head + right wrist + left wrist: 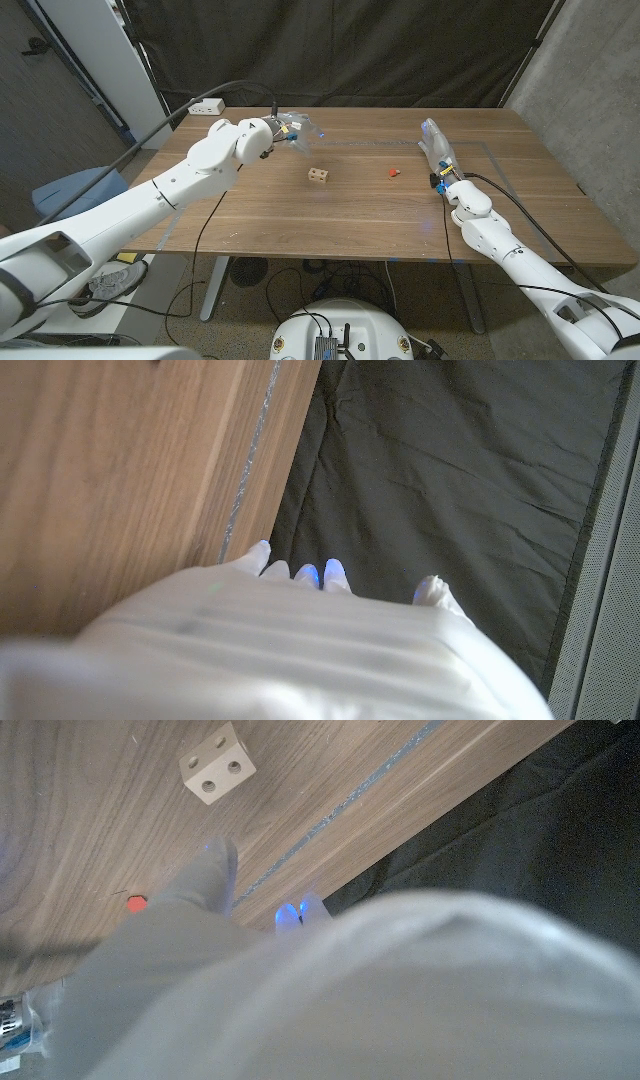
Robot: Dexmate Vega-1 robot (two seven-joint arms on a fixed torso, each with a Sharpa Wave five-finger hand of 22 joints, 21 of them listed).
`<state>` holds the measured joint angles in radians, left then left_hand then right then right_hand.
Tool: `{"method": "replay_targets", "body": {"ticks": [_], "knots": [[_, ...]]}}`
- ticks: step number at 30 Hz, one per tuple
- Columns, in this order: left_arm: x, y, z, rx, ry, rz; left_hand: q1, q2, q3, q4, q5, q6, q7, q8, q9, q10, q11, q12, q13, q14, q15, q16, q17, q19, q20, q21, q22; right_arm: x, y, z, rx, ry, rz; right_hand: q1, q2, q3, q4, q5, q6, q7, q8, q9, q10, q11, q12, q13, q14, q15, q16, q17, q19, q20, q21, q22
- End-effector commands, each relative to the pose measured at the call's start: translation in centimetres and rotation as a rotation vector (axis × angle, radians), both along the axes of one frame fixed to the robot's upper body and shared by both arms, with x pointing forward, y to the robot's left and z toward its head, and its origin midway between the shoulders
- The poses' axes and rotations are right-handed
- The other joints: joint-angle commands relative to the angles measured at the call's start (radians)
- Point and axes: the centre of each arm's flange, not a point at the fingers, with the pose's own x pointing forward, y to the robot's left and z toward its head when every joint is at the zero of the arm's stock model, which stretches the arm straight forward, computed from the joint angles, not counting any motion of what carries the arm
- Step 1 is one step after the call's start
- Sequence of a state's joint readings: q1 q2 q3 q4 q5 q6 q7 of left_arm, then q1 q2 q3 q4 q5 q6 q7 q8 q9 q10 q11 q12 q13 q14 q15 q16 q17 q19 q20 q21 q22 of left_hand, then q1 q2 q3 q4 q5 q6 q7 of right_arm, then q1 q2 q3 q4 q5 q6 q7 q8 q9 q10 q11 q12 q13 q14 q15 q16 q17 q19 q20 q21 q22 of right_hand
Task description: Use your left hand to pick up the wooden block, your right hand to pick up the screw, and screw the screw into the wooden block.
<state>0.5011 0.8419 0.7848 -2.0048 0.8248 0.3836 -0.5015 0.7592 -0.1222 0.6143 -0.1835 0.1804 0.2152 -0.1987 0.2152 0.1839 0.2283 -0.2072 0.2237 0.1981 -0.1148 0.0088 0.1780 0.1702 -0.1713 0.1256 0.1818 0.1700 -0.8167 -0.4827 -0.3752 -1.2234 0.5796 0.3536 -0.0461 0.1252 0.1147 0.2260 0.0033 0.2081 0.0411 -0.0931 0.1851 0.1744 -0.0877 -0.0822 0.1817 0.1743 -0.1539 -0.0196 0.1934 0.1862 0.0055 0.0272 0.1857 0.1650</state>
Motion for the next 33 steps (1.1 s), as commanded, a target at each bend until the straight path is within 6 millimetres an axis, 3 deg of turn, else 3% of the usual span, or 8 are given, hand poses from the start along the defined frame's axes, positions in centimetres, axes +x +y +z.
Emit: {"method": "replay_targets", "body": {"ticks": [1,9,13,24,27,29,33], "knots": [[0.2,-1.3,-0.9,0.039,0.007,0.037,0.015,-0.003,0.003,0.005,-0.004,0.0,0.011,0.0,0.002,0.008,0.0,0.005,0.005,0.002,0.002,0.01,0.002,-0.038,0.01,0.006,0.005,-0.4,-0.2,-0.1,0.002,-0.006,-0.011,-0.003,-0.007,0.006,0.004,0.006,0.0,-0.011,0.002,0.006,-0.004,-0.01,0.004,0.006,-0.005,0.004,0.001,0.002,-0.005,0.007,0.006,0.005],[0.8,-1.6,-1.3,0.052,0.011,0.053,0.021,-0.018,-0.012,0.01,-0.005,0.012,0.017,0.004,0.002,0.033,-0.002,0.014,0.009,0.008,0.003,0.012,0.002,-0.043,0.021,0.005,0.005,-0.3,-0.1,-0.1,0.006,-0.004,-0.016,-0.004,-0.009,0.005,0.004,0.006,0.0,-0.011,0.002,0.006,-0.003,-0.013,0.004,0.006,-0.005,0.003,0.001,0.003,-0.006,0.008,0.005,0.005],[1.1,-2.0,-1.4,0.057,0.009,0.05,0.019,-0.02,-0.019,0.015,-0.005,0.018,0.024,0.006,0.003,0.037,-0.002,0.015,0.01,0.01,0.006,0.012,0.002,-0.046,0.023,0.005,0.005,-0.1,0.0,-0.1,0.006,-0.001,-0.017,-0.005,-0.008,0.006,0.004,0.007,0.0,-0.012,0.002,0.006,-0.003,-0.008,0.004,0.006,-0.005,0.003,0.001,0.002,-0.009,-0.01,0.004,0.005],[2.0,-2.5,-1.9,0.055,0.041,0.038,0.022,-0.017,-0.029,0.019,-0.004,0.035,0.03,0.011,0.003,0.054,-0.003,0.021,0.014,0.022,0.006,0.016,0.003,-0.045,0.031,0.007,0.005,0.5,0.3,0.2,0.0,-0.002,-0.011,-0.006,-0.009,0.007,0.004,0.007,-0.004,-0.012,0.001,0.006,-0.002,-0.007,0.005,0.006,-0.008,0.006,0.0,0.002,-0.01,-0.012,0.004,0.005],[2.1,-2.5,-2.1,0.058,0.05,0.031,0.022,-0.017,-0.031,0.02,-0.004,0.04,0.033,0.012,0.003,0.06,-0.002,0.023,0.014,0.023,0.006,0.016,0.003,-0.044,0.032,0.008,0.005,0.6,0.3,0.3,-0.001,-0.008,-0.012,-0.007,-0.012,0.007,0.003,0.007,-0.002,0.005,0.002,0.006,-0.001,-0.004,0.005,0.006,-0.008,0.005,0.0,0.002,-0.003,-0.057,0.007,0.005],[2.2,-2.6,-2.2,0.05,0.053,0.037,0.023,-0.016,-0.032,0.021,-0.004,0.043,0.034,0.013,0.003,0.063,-0.002,0.024,0.015,0.025,0.004,0.016,0.003,-0.043,0.033,0.008,0.005,0.6,0.3,0.3,-0.002,-0.011,-0.011,-0.008,-0.013,0.008,0.002,0.008,-0.002,0.013,0.002,0.006,-0.001,-0.001,0.005,0.006,-0.005,-0.013,0.001,0.002,-0.002,-0.074,0.006,0.004],[2.3,-2.6,-2.4,0.054,0.061,0.035,0.024,-0.015,-0.035,0.022,-0.004,0.05,0.034,0.014,0.003,0.068,-0.002,0.026,0.016,0.029,0.007,0.017,0.003,-0.039,0.035,0.01,0.005,0.6,0.2,0.4,-0.01,-0.011,-0.009,-0.008,-0.014,0.008,0.002,0.008,-0.003,0.033,0.002,0.006,0.003,0.007,0.006,0.005,-0.001,-0.024,0.002,0.002,0.003,-0.089,0.007,0.004]]}}
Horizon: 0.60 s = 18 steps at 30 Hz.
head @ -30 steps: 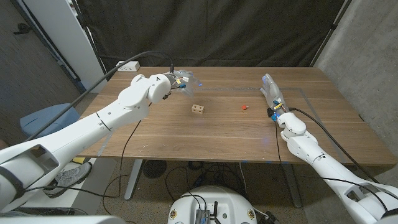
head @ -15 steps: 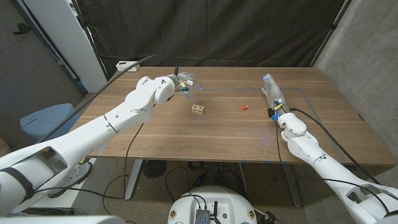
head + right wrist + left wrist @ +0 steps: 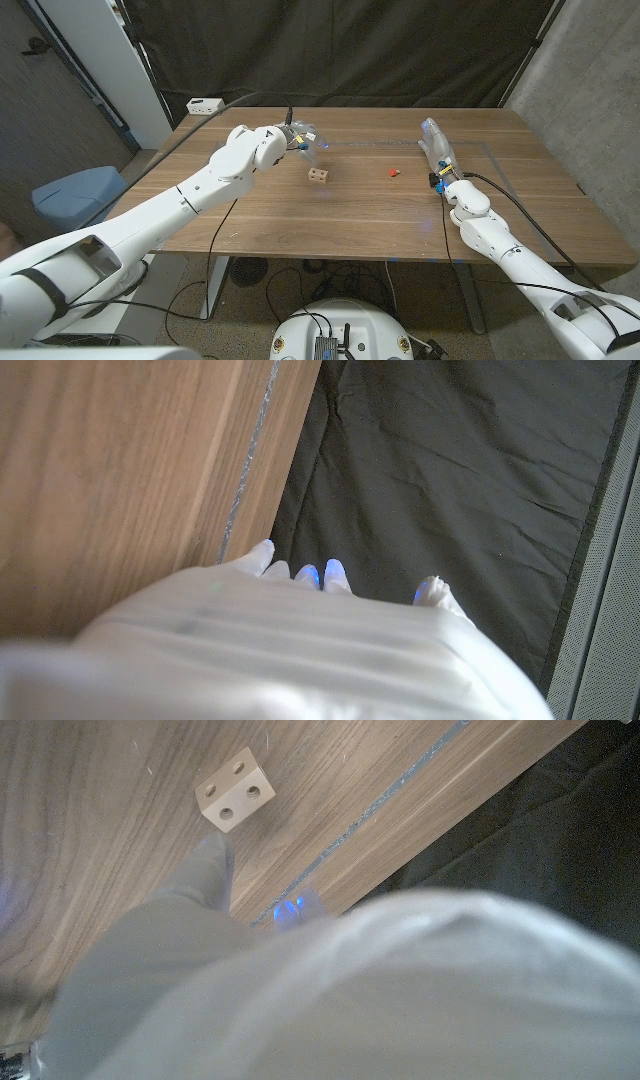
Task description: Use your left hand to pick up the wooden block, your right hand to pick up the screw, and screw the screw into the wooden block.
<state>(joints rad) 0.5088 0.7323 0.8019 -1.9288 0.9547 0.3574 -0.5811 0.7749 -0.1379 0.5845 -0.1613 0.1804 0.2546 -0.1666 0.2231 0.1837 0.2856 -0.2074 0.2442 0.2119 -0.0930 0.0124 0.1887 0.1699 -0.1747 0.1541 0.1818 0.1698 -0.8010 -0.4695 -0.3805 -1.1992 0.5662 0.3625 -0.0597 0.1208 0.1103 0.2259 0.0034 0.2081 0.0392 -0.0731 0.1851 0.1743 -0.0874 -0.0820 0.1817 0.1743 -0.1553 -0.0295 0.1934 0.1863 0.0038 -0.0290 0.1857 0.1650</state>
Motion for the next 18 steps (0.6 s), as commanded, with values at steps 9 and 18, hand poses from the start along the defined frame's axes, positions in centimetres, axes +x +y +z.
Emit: {"method": "replay_targets", "body": {"ticks": [9,18], "knots": [[1.1,-0.3,-1.3,-0.001,0.042,-0.004,0.008,0.006,-0.013,0.004,-0.003,0.026,0.0,0.008,0.004,0.032,-0.004,0.012,0.005,0.02,-0.004,0.009,0.003,-0.031,0.005,0.012,0.005,0.1,0.0,0.0,-0.021,0.001,0.007,-0.007,-0.012,0.007,0.002,0.008,-0.007,0.025,-0.001,0.005,0.003,0.015,0.005,0.005,0.003,-0.02,0.003,0.002,0.009,-0.041,0.007,0.003],[1.5,-0.4,-1.9,0.019,0.042,-0.009,0.01,0.006,-0.016,0.004,-0.002,0.028,0.001,0.007,0.004,0.037,-0.004,0.014,0.006,0.024,-0.004,0.01,0.003,-0.03,0.004,0.012,0.005,0.0,-0.1,-0.3,-0.016,0.009,0.005,-0.008,-0.013,0.007,0.002,0.009,-0.011,0.026,-0.002,0.005,0.002,0.016,0.005,0.005,0.002,-0.016,0.002,0.002,0.004,-0.034,0.005,0.003]]}}
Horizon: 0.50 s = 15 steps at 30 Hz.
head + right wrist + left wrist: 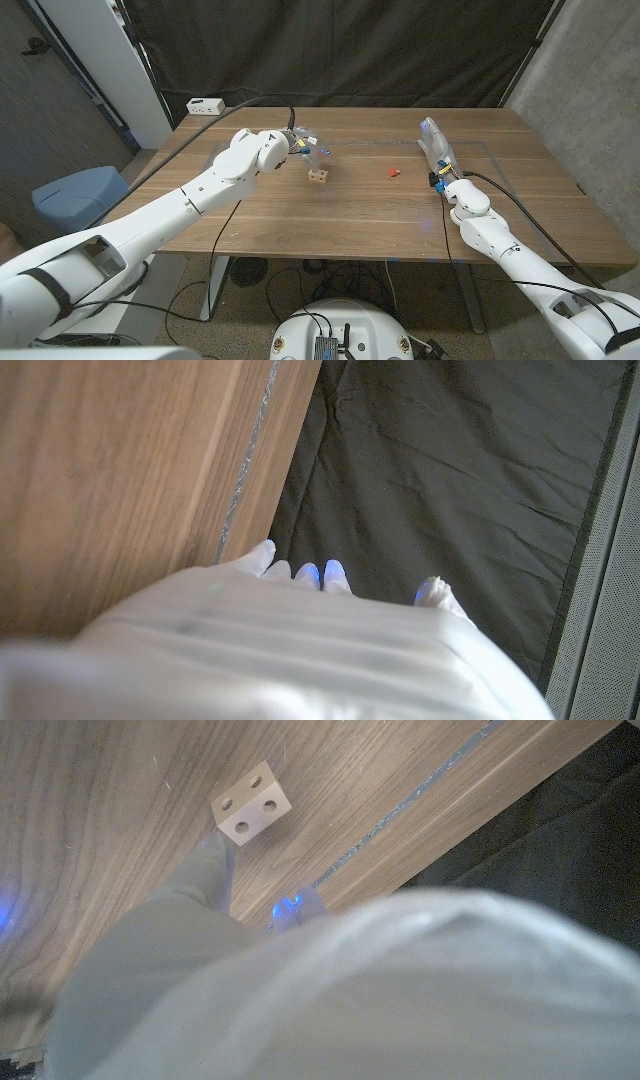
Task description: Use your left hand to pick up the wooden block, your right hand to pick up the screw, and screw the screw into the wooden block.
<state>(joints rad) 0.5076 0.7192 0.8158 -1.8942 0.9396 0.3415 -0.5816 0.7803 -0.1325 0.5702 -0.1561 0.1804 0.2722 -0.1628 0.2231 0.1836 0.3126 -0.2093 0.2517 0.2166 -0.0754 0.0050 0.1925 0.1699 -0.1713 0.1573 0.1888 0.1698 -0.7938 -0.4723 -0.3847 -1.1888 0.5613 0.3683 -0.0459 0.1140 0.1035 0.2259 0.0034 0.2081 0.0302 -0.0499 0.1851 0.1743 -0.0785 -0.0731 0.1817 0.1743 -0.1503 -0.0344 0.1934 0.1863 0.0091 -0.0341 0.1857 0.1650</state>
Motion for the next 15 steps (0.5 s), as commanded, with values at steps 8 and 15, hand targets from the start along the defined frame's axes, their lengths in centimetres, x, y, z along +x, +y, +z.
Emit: {"method": "replay_targets", "body": {"ticks": [8,15], "knots": [[1.02,0.1,-1.03,0.018,-0.003,-0.002,0.01,-0.001,-0.005,-0.003,-0.001,0.017,-0.008,0.007,0.004,0.022,-0.002,0.01,0.004,0.014,0.003,0.007,0.004,-0.027,0.0,0.006,0.005,-0.13,0.09,-0.5,0.008,0.014,-0.006,-0.002,-0.005,0.008,0.002,0.009,-0.001,-0.002,-0.001,0.005,-0.006,0.002,0.005,0.005,-0.003,-0.007,0.001,0.001,-0.003,-0.025,0.004,0.003],[1.51,0.25,-1.17,0.024,-0.009,-0.009,0.013,0.003,-0.009,-0.001,0.0,0.031,-0.016,0.008,0.004,0.034,-0.003,0.013,0.006,0.024,-0.005,0.008,0.004,-0.023,-0.001,0.007,0.005,-0.07,0.25,-0.6,0.014,0.017,-0.008,-0.002,-0.005,0.009,0.002,0.009,-0.002,-0.002,-0.001,0.005,-0.007,0.002,0.004,0.005,-0.003,-0.006,0.001,0.001,-0.004,-0.022,0.004,0.003]]}}
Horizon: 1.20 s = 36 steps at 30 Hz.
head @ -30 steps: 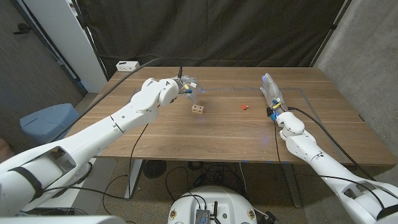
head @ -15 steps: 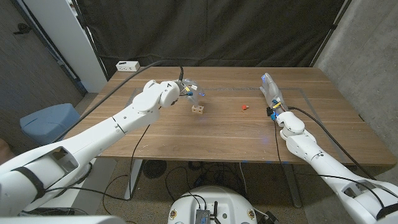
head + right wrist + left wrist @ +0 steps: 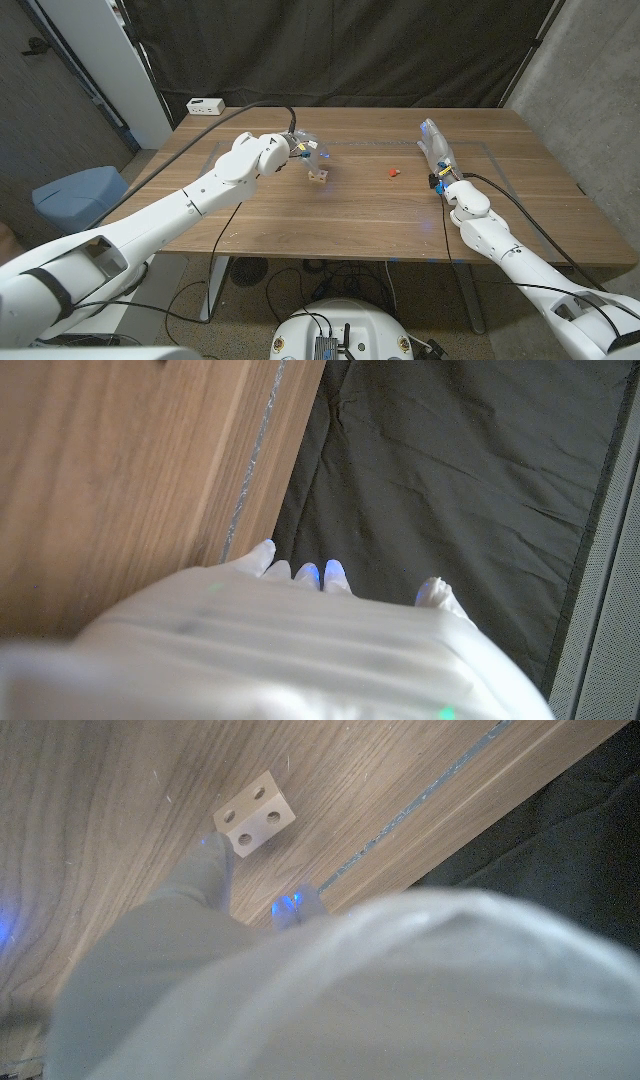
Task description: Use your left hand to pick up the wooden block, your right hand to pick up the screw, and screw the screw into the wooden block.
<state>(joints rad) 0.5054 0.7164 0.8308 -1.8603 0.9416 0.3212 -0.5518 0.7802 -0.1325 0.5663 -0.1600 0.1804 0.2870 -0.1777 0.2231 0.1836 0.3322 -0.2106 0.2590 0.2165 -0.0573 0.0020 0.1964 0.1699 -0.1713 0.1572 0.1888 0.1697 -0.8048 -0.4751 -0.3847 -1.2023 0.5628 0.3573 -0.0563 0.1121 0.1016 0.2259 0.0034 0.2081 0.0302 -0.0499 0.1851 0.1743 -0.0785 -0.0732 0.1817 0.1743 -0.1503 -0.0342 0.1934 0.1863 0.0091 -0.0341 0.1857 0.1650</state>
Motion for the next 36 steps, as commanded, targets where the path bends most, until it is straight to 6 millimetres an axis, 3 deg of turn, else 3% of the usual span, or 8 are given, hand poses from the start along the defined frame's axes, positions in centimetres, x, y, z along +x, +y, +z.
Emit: {"method": "replay_targets", "body": {"ticks": [1,12,36], "knots": [[0.8,0.2,-0.4,0.007,-0.008,-0.004,0.013,0.004,-0.006,0.003,0.001,0.019,-0.004,0.009,0.004,0.019,-0.002,0.007,0.007,0.011,-0.003,0.006,0.004,-0.023,0.0,0.007,0.005,0.0,0.2,-0.2,0.011,0.007,-0.006,0.0,-0.003,0.009,0.002,0.009,-0.001,-0.002,-0.001,0.005,-0.007,0.002,0.004,0.005,-0.002,-0.006,0.001,0.001,-0.003,-0.023,0.004,0.003],[1.4,0.6,-0.7,0.015,0.0,-0.003,0.018,0.009,-0.016,0.005,0.001,0.062,-0.024,0.015,0.004,0.04,-0.002,0.011,0.011,0.03,-0.01,0.006,0.003,-0.007,-0.004,0.009,0.005,0.3,0.5,-0.4,0.019,0.012,-0.008,0.0,-0.003,0.01,0.001,0.009,-0.001,-0.001,0.0,0.004,-0.007,0.003,0.004,0.004,-0.002,-0.004,0.001,0.001,-0.004,-0.02,0.003,0.003],[1.4,0.3,-2.5,0.041,-0.006,0.001,0.022,0.002,-0.027,0.003,0.002,0.05,-0.009,0.0,0.005,0.041,-0.002,0.008,0.015,0.045,-0.01,0.005,0.004,0.0,0.004,0.008,0.005,-0.2,0.6,-1.3,0.03,0.028,-0.022,-0.001,-0.003,0.012,0.0,0.01,-0.004,-0.004,0.0,0.004,-0.006,0.001,0.004,0.004,0.0,0.003,0.001,0.001,-0.006,-0.011,0.003,0.003]]}}
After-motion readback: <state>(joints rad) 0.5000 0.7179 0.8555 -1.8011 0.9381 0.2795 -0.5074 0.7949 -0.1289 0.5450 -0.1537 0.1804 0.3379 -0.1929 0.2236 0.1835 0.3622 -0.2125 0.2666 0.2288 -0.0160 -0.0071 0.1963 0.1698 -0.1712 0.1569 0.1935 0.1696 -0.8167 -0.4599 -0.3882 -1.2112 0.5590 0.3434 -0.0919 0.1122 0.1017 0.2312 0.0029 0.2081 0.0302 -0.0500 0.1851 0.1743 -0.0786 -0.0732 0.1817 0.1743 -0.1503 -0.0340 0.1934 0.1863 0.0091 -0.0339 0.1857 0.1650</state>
